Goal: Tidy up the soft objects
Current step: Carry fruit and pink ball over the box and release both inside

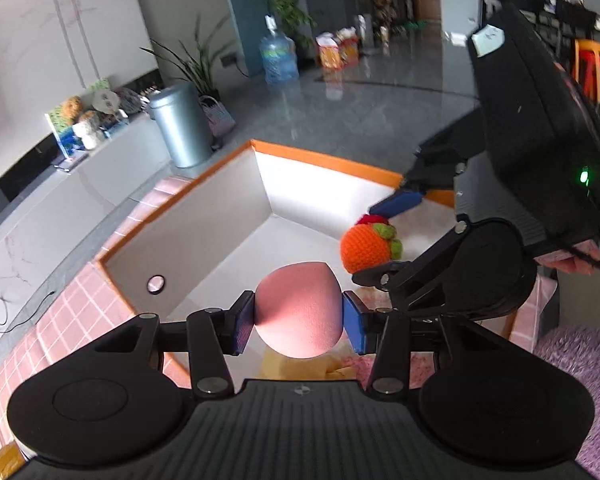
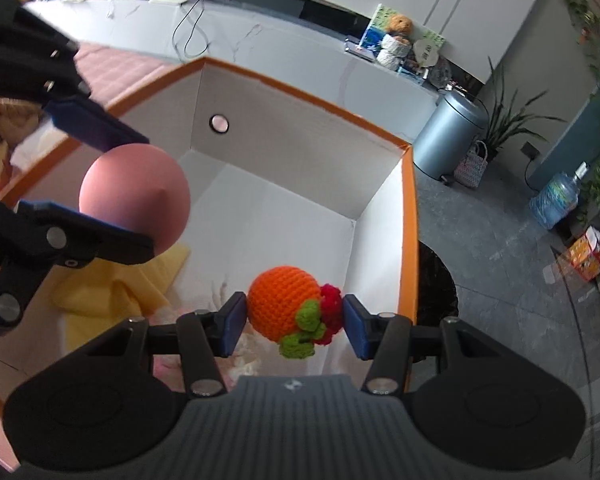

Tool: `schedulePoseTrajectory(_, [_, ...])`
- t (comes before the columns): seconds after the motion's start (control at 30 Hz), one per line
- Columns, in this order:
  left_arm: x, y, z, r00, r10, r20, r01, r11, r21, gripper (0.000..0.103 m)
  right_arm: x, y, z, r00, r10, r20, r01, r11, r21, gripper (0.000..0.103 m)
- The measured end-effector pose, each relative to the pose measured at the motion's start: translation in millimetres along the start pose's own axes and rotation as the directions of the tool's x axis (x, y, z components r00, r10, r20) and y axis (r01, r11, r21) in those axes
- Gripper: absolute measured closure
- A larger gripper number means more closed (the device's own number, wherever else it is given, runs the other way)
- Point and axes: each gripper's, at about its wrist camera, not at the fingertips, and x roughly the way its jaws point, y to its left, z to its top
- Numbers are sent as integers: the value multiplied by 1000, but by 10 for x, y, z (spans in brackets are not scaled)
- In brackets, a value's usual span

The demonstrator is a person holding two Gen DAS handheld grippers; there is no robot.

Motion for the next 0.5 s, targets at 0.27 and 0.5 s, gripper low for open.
schedulePoseTrajectory(0.27, [306, -81, -29, 996, -15, -83, 23, 996, 87, 50, 69, 39, 39, 999, 10, -52, -15, 996, -92, 51])
schedulePoseTrajectory(0.5, [510, -116, -44, 983, -11, -184, 28, 996, 89, 47, 143, 63, 92, 993, -7, -120, -10, 991, -135, 49])
